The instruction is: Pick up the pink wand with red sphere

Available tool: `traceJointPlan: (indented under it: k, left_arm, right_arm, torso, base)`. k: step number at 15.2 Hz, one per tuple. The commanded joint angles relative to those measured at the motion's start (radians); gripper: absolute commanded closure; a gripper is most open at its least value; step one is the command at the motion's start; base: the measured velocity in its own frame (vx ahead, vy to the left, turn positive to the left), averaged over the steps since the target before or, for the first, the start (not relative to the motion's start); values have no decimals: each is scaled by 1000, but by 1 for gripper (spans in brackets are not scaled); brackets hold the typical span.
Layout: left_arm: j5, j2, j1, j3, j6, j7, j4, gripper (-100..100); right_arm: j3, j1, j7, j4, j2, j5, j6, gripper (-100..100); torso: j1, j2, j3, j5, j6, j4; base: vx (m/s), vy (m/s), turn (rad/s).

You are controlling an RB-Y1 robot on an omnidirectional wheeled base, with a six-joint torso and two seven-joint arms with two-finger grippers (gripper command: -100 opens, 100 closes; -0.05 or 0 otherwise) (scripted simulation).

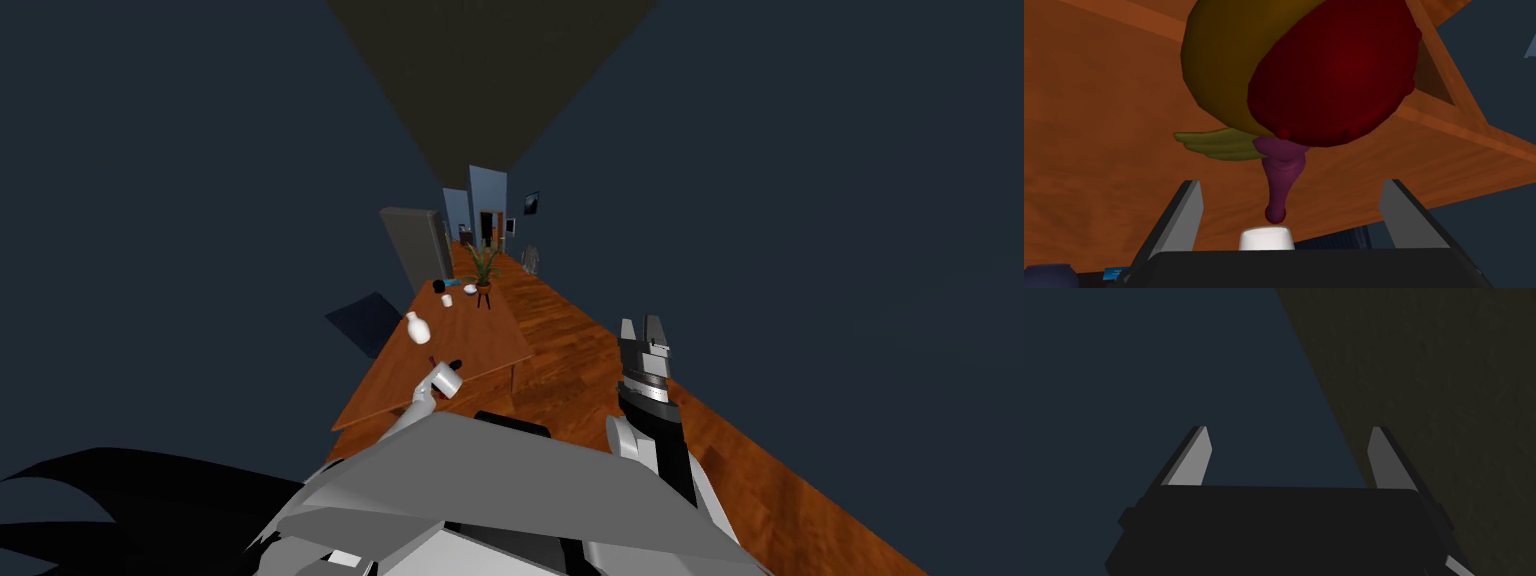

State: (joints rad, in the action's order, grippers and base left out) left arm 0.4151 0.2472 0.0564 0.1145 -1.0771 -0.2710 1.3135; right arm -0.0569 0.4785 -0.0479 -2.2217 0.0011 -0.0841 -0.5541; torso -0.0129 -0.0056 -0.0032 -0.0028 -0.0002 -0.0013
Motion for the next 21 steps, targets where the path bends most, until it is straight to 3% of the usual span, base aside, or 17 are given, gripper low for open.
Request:
traceJointPlan:
  k: [1,2,3,4,12,13,14,15,21]
  left_arm:
    - [24,23,12,-4,9,6,-28,-100]
    - [12,8,0,-1,4,5,-20,-100]
    - [8,19,-15,-14,34,15,-69,-100]
    - [8,19,-15,-14,34,15,-69,-100]
    - [-23,57,-74,-62,146,47,-241,-100]
    - [-18,52,-68,-55,131,43,-221,-100]
    - [-11,43,-52,-44,104,35,-176,100]
    - [-11,43,-52,-44,104,35,-176,100]
    - [8,19,-15,-14,34,15,-69,100]
  right_arm:
    - [0,0,0,0,0,0,0,0]
    - [0,0,0,0,0,0,0,0]
    - [0,0,0,0,0,0,0,0]
    - [0,0,0,0,0,0,0,0]
    - [0,0,0,0,0,0,0,0]
    - [0,0,0,0,0,0,0,0]
    - [0,0,0,0,0,0,0,0]
    - [0,0,0,0,0,0,0,0]
    - [0,0,0,0,0,0,0,0]
  torso:
    - [0,0,0,0,0,0]
    - [1,-1,0,0,0,0]
    - [4,0,0,1,0,0]
    - [7,2,1,1,0,0]
    - [12,7,4,3,0,2]
    - [12,7,4,3,0,2]
    - [12,7,4,3,0,2]
    - [13,6,3,3,-1,1]
    - [13,3,2,2,-1,1]
  base:
    - [89,-141,-14]
    - [58,-81,5]
    - [9,-38,-63]
    - [-14,-16,-84]
    - [-32,-3,-83]
    - [-18,-5,-25]
    - [10,3,113]
    - [23,4,134]
    - [27,8,63]
